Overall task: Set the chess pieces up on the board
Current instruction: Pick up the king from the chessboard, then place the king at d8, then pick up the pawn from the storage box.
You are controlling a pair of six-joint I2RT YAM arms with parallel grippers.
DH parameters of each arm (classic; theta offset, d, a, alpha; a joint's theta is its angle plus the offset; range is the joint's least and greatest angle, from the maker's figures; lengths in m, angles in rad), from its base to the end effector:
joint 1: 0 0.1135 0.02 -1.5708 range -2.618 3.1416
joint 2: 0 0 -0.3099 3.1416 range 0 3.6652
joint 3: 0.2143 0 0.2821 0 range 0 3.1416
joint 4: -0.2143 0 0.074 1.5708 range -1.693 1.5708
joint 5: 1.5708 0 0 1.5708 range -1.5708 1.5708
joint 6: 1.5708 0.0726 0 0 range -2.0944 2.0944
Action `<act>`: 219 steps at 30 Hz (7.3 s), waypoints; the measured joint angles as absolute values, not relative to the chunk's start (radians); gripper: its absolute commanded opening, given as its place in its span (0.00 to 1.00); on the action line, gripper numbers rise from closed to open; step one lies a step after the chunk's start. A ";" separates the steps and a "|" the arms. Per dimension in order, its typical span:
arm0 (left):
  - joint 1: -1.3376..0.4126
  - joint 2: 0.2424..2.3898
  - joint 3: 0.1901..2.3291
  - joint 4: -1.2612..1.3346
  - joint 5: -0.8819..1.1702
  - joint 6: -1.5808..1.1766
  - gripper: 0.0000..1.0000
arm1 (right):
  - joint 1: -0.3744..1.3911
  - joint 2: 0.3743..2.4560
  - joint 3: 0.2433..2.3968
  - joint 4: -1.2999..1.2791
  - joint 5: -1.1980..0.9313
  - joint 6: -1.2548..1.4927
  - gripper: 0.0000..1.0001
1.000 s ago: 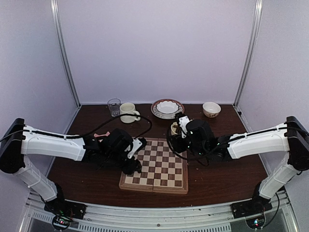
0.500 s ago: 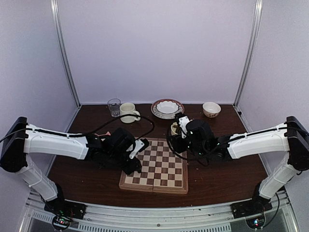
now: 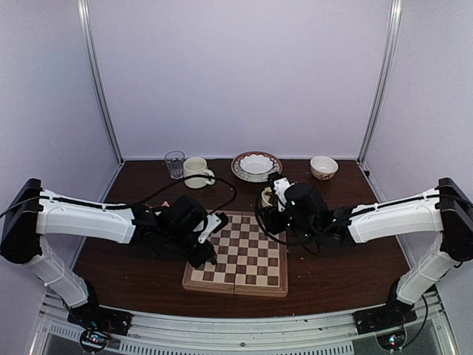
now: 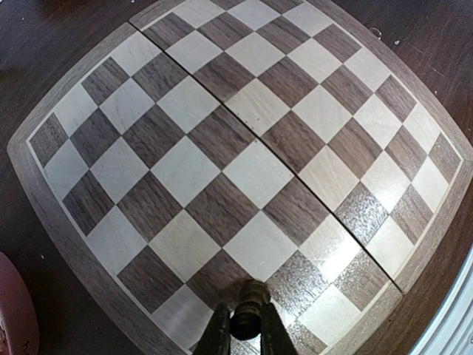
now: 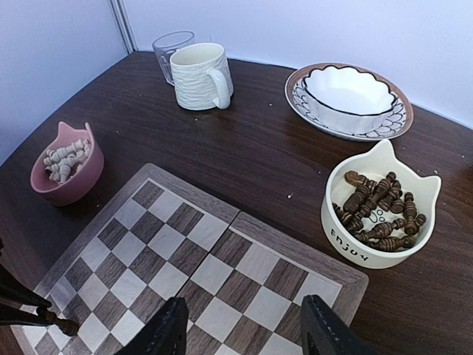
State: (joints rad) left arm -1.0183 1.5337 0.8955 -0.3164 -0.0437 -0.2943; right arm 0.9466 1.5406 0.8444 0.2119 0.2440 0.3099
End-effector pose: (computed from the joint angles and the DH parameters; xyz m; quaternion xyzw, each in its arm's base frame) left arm 0.1866 -0.2965 0.1876 0.3312 0.8933 -0.1685 0.2529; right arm 0.2413 0.3050 0.2253 -0.2062 0.8267 0.2173 0.4763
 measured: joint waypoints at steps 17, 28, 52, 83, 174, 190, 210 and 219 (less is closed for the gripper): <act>-1.018 1.452 0.868 -0.299 -0.316 -0.314 0.02 | 0.947 1.541 0.844 0.206 0.245 0.310 0.55; -1.018 1.538 0.878 -0.297 -0.340 -0.314 0.03 | 0.947 1.506 0.844 0.204 0.252 0.310 0.55; -1.018 1.573 0.911 -0.312 -0.359 -0.313 0.06 | 0.947 1.503 0.837 0.204 0.252 0.310 0.55; -1.018 1.573 0.911 -0.315 -0.350 -0.314 0.34 | 0.947 1.503 0.837 0.204 0.252 0.298 0.55; -0.949 1.224 0.765 -0.179 -0.249 -0.413 0.75 | 0.622 1.878 1.357 -0.287 -0.052 0.414 0.44; -0.937 1.245 0.690 0.026 -0.397 -0.453 0.75 | 0.563 2.105 1.566 -0.426 0.136 0.482 0.40; -0.937 1.225 0.675 0.042 -0.411 -0.424 0.74 | 0.544 2.202 1.648 -0.388 0.179 0.522 0.32; -0.937 1.232 0.675 0.052 -0.400 -0.415 0.75 | 0.541 2.211 1.665 -0.381 0.162 0.534 0.26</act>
